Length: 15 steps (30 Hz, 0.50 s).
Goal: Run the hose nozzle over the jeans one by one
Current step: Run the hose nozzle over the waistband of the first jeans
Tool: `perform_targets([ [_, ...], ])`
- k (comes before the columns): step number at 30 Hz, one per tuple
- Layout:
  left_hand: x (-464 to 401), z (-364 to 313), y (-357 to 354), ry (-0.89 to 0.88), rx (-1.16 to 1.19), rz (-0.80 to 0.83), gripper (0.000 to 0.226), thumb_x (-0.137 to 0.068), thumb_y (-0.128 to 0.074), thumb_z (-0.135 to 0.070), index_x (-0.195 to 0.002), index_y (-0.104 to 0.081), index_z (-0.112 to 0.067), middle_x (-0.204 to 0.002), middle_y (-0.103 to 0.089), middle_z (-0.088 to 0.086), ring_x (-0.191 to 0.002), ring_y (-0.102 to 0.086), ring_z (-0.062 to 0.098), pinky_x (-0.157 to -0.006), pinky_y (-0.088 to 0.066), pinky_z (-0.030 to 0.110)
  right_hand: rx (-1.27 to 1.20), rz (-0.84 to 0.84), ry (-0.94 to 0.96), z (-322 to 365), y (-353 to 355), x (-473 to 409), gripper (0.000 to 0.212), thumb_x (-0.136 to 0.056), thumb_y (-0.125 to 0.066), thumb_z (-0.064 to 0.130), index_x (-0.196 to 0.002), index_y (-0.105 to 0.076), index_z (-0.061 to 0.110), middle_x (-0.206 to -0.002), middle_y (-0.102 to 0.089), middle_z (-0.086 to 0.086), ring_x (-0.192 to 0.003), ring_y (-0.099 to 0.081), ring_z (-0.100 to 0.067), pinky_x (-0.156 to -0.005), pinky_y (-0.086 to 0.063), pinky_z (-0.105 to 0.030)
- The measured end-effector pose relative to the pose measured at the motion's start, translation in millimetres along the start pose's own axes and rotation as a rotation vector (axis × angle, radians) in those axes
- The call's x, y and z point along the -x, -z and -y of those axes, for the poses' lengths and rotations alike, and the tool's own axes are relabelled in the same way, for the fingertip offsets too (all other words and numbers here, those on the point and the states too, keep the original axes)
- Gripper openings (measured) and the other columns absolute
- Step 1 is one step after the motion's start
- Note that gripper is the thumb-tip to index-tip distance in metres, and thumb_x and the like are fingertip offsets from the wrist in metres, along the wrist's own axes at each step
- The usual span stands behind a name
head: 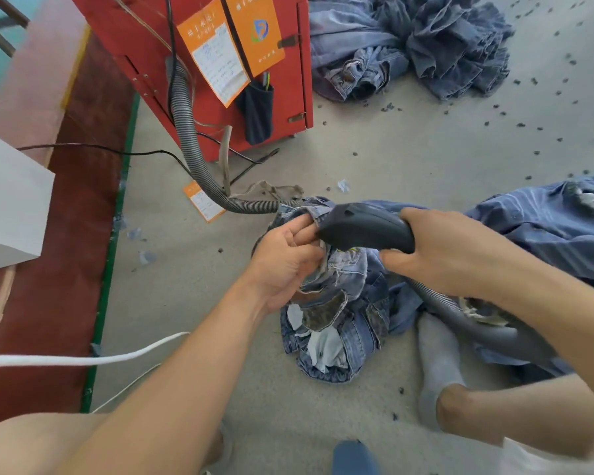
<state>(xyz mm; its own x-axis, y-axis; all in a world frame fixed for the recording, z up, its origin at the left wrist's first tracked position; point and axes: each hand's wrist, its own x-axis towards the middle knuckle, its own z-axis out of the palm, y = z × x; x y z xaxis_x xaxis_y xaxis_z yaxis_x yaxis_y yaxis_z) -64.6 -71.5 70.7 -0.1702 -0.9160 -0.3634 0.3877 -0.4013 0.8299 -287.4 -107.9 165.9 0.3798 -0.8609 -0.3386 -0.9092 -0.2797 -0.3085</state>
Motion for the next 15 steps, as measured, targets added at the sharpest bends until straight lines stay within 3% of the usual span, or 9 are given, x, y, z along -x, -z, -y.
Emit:
perform_targets([
  [3,-1,1,2,-0.021,0.04,-0.061,0.057,-0.088,-0.051,0.025,-0.133,-0.062,-0.007,-0.123,-0.072,0.008,-0.115,-0.065,0.022,-0.102,-0.049,0.039,-0.054,-0.064,-0.019,3,-12,-9,0.022,-0.094,-0.061,0.043,-0.093,-0.051,0.023,-0.073,-0.06,0.004,-0.061,-0.054,-0.007,-0.049,-0.033,-0.028],
  [4,-1,1,1,-0.017,0.039,-0.078,0.055,-0.088,-0.053,0.024,-0.132,-0.063,-0.008,-0.122,-0.073,0.009,-0.115,-0.066,0.024,-0.105,-0.049,0.043,-0.071,-0.096,-0.031,2,-13,-10,0.022,-0.094,-0.061,0.042,-0.093,-0.051,0.023,-0.073,-0.059,0.005,-0.061,-0.053,-0.007,-0.049,-0.033,-0.028],
  [7,-2,4,-3,-0.013,-0.01,-0.127,0.054,-0.086,-0.055,0.025,-0.126,-0.065,-0.011,-0.115,-0.077,0.009,-0.105,-0.073,0.023,-0.091,-0.061,0.036,-0.129,-0.13,-0.062,-5,-5,-6,0.019,-0.092,-0.061,0.044,-0.092,-0.052,0.027,-0.062,-0.057,0.006,-0.052,-0.052,-0.004,-0.045,-0.033,-0.025],
  [10,-5,6,-3,-0.015,-0.04,-0.111,0.055,-0.086,-0.051,0.026,-0.125,-0.066,-0.011,-0.107,-0.079,0.004,-0.094,-0.074,0.013,-0.071,-0.059,0.02,-0.103,-0.028,-0.022,-9,3,0,0.017,-0.087,-0.062,0.046,-0.085,-0.055,0.031,-0.055,-0.062,0.007,-0.046,-0.058,-0.002,-0.037,-0.035,-0.018],
  [15,-4,3,3,-0.048,0.034,-0.101,0.057,-0.089,-0.05,0.024,-0.136,-0.06,-0.007,-0.126,-0.072,0.01,-0.112,-0.069,0.017,-0.08,-0.056,0.02,-0.088,-0.004,-0.006,6,-6,-12,0.02,-0.093,-0.063,0.044,-0.094,-0.059,0.024,-0.072,-0.066,0.001,-0.059,-0.062,-0.014,-0.048,-0.04,-0.029],
])
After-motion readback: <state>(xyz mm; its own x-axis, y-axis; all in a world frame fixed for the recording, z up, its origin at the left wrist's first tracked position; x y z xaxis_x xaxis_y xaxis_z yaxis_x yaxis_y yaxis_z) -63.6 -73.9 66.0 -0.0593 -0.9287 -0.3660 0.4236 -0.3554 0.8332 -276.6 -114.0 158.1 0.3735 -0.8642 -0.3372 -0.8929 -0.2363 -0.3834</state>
